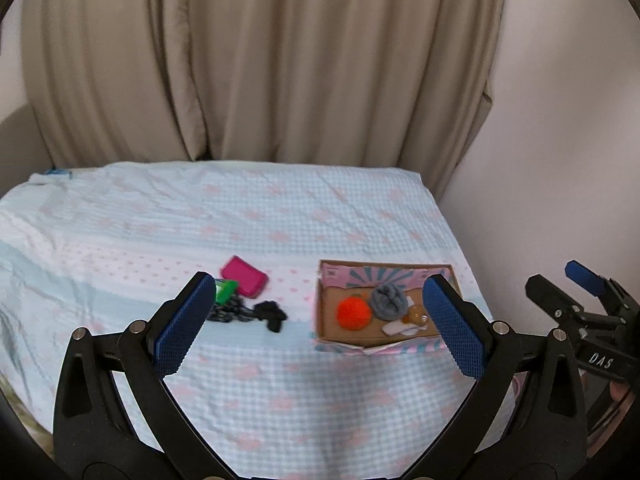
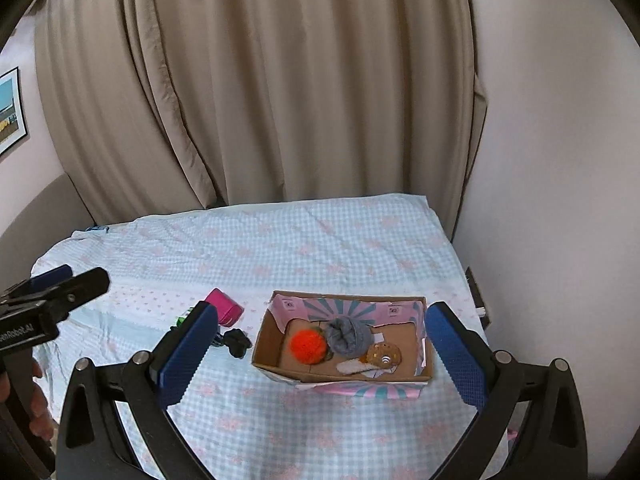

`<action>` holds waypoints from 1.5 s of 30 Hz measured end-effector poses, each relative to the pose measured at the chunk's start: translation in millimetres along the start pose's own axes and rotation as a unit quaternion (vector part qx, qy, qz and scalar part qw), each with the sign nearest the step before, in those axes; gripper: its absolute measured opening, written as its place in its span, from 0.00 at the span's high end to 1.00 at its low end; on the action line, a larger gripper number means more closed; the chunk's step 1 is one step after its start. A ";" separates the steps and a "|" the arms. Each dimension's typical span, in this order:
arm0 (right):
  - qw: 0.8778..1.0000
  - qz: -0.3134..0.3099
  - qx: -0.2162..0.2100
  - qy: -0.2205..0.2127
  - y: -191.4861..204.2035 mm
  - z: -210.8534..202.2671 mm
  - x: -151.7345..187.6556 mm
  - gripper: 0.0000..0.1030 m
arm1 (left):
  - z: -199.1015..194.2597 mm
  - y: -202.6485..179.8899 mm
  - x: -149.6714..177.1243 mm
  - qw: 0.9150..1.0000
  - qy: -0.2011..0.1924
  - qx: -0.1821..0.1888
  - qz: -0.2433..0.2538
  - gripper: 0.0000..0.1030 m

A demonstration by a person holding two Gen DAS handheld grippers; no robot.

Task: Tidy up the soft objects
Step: 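Lift both tools away from the box toward the pink pouch and packet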

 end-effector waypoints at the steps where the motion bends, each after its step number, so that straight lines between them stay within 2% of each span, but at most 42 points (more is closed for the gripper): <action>1: 1.000 0.000 -0.004 -0.004 6.5 -5.4 2.2 0.00 | -7.6 7.1 3.0 1.000 -0.007 -0.002 0.001 0.00; 4: 1.000 0.001 0.000 -0.013 21.0 -15.5 6.4 0.00 | -24.6 26.3 12.1 1.000 -0.019 -0.010 0.007 0.00; 11: 1.000 -0.005 -0.010 -0.029 69.3 -23.9 8.5 0.00 | -50.6 74.4 25.5 1.000 -0.026 0.000 0.016 0.00; 18: 0.999 -0.001 -0.027 -0.027 124.4 -8.4 4.8 0.00 | -39.4 134.5 19.8 1.000 -0.004 0.011 0.010 0.00; 22: 0.999 0.016 -0.035 -0.017 156.7 16.2 2.4 0.00 | -23.7 164.0 10.2 0.999 0.005 0.016 0.033 0.00; 28: 0.999 0.046 -0.026 0.006 193.5 59.5 4.9 0.00 | 19.8 203.2 -2.4 0.997 0.035 0.037 0.066 0.00; 36: 0.996 0.078 0.000 0.034 218.7 132.3 8.3 0.00 | 106.5 243.3 -15.1 0.987 0.076 0.071 0.119 0.00; 42: 0.995 0.086 0.019 0.055 223.2 191.3 14.8 0.00 | 179.4 251.9 -11.7 0.972 0.112 0.101 0.180 0.00; 45: 0.993 0.088 0.028 0.069 221.0 222.2 20.0 0.00 | 216.6 248.0 -6.7 0.960 0.132 0.125 0.211 0.00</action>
Point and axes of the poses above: each gripper's, at about its wrist camera, not at the fingertips, and z roughly the way its jaws point, y to its left, x to its underside, the point moved 10 cm from there along z, roughly the way its jaws point, and after that the axes turned 13 degrees about y, right-handed, at the moved point
